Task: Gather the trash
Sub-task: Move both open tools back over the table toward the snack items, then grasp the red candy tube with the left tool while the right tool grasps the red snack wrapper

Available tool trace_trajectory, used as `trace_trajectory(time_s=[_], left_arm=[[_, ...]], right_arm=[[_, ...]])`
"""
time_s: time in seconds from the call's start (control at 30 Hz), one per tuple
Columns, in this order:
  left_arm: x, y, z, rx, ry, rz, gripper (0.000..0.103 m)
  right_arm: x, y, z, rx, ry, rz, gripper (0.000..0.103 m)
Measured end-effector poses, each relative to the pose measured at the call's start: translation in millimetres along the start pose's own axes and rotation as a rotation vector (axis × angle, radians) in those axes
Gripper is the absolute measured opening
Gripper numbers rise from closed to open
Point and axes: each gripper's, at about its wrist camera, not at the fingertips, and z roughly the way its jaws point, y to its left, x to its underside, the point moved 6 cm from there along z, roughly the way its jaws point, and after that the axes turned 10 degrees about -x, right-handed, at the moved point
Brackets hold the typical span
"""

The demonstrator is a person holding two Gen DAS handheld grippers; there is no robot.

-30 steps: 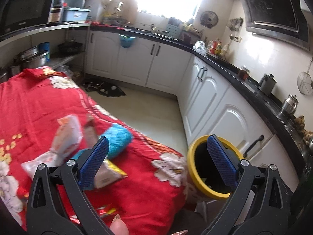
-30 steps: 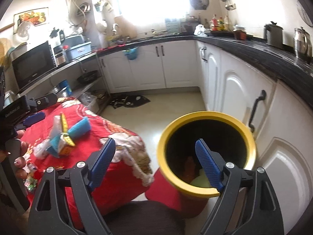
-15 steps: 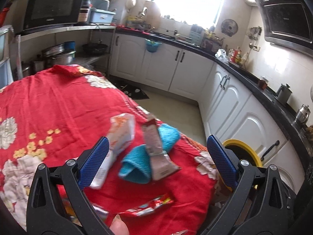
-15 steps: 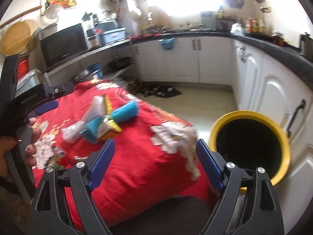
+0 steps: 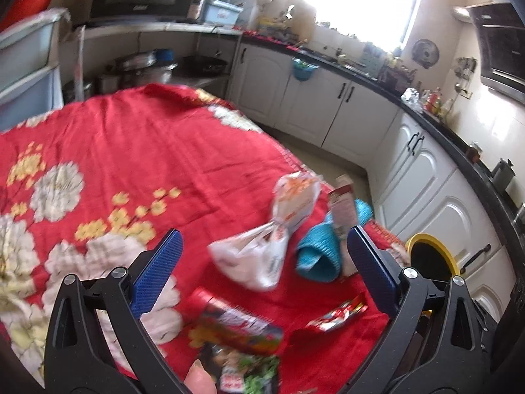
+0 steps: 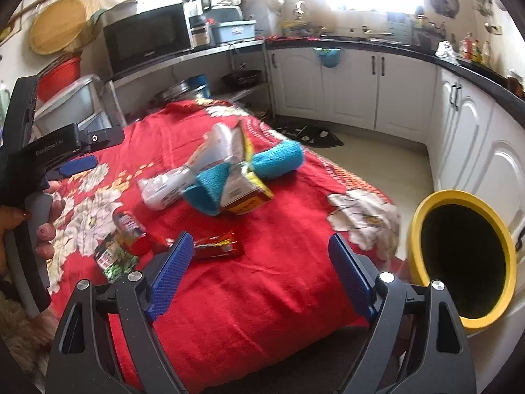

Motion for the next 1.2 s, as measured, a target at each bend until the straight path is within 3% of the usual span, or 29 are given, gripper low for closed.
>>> trace_trajectory(time_s=[0.33, 0.6, 0.83, 0.9, 1.03, 1.2], left_arm=[[44, 38, 10, 0.029, 0.187, -0.102, 0.092], [70, 40, 29, 0.121, 0.323, -0.196, 0.07], [76, 31, 46, 0.166, 0.402, -0.254, 0.064], [76, 29, 50, 0.158, 0.407, -0.248, 0.063], [72, 22, 58, 0.133, 0.41, -0.229, 0.061], [70, 17, 65, 0.089, 0.394, -0.204, 0.053]], right_arm=[[11, 21, 34, -0.034, 0.077, -0.047, 0.082], [11, 7, 60, -0.057, 0.113, 0.035, 0.08], [16, 1, 82, -0.115, 0.16, 0.119, 0.07], [15, 1, 84, -0.125, 0.161, 0.128, 0.068], [14, 1, 89, -0.163, 0.172, 0.145, 0.052], [15, -1, 91, -0.177, 0.175, 0.164, 0.04]])
